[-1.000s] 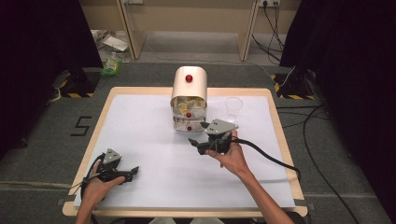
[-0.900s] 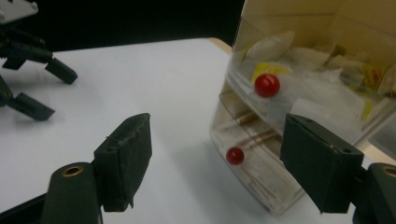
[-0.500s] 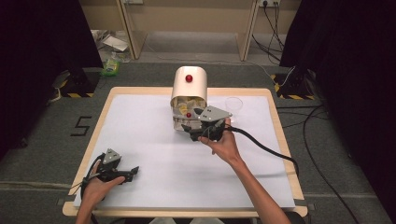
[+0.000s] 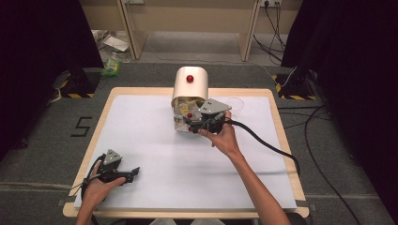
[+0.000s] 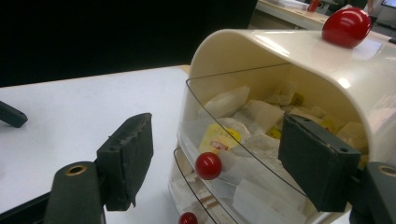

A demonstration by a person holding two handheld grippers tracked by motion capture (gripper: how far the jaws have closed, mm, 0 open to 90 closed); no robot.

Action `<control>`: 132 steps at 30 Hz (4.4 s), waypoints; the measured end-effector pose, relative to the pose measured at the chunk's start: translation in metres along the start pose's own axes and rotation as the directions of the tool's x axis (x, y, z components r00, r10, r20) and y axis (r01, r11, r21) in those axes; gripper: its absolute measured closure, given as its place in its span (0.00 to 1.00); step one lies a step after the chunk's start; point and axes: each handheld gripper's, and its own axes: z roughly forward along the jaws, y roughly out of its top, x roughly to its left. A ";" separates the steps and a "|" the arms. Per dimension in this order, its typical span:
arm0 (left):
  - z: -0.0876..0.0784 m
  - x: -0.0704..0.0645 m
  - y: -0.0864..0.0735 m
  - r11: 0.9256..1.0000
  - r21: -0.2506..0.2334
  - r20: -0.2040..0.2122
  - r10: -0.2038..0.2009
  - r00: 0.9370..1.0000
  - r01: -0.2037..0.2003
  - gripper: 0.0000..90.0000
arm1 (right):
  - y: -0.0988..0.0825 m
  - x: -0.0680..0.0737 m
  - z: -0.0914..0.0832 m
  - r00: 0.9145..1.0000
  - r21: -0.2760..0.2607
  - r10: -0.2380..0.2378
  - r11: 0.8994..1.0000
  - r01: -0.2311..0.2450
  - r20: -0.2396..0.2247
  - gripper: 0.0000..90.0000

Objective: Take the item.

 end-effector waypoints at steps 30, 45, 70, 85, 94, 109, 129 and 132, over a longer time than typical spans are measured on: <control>0.000 0.000 0.000 1.000 -0.001 0.000 0.000 1.000 0.000 0.12 | -0.011 0.011 -0.013 0.996 0.021 0.002 1.000 0.000 -0.090 0.35; 0.000 0.000 0.000 1.000 -0.001 0.000 0.000 1.000 0.000 0.12 | -0.014 0.024 -0.023 0.994 0.040 -0.040 0.998 0.044 -0.107 0.36; 0.000 0.000 0.000 1.000 0.000 -0.001 0.001 1.000 -0.001 0.12 | -0.023 0.036 -0.041 0.989 0.050 -0.047 0.997 0.054 -0.139 0.41; 0.000 0.000 0.000 1.000 -0.001 0.000 0.000 1.000 0.000 0.12 | -0.025 0.040 -0.045 0.988 0.063 -0.067 0.995 0.077 -0.142 0.44; 0.000 0.000 0.000 1.000 0.000 -0.001 0.002 1.000 -0.002 0.12 | -0.027 0.043 -0.047 0.986 0.076 -0.087 0.992 0.098 -0.141 0.45; 0.000 0.000 0.000 1.000 0.000 -0.001 0.002 1.000 -0.002 0.12 | -0.028 0.047 -0.049 0.984 0.091 -0.105 0.989 0.119 -0.142 0.46; 0.000 0.000 0.000 1.000 0.000 -0.001 0.002 1.000 -0.002 0.12 | -0.027 0.046 -0.050 0.987 0.086 -0.088 0.991 0.100 -0.131 0.45; 0.000 0.000 0.000 1.000 0.001 -0.001 0.002 1.000 -0.002 0.12 | -0.025 0.045 -0.053 0.989 0.068 -0.083 0.993 0.092 -0.126 0.45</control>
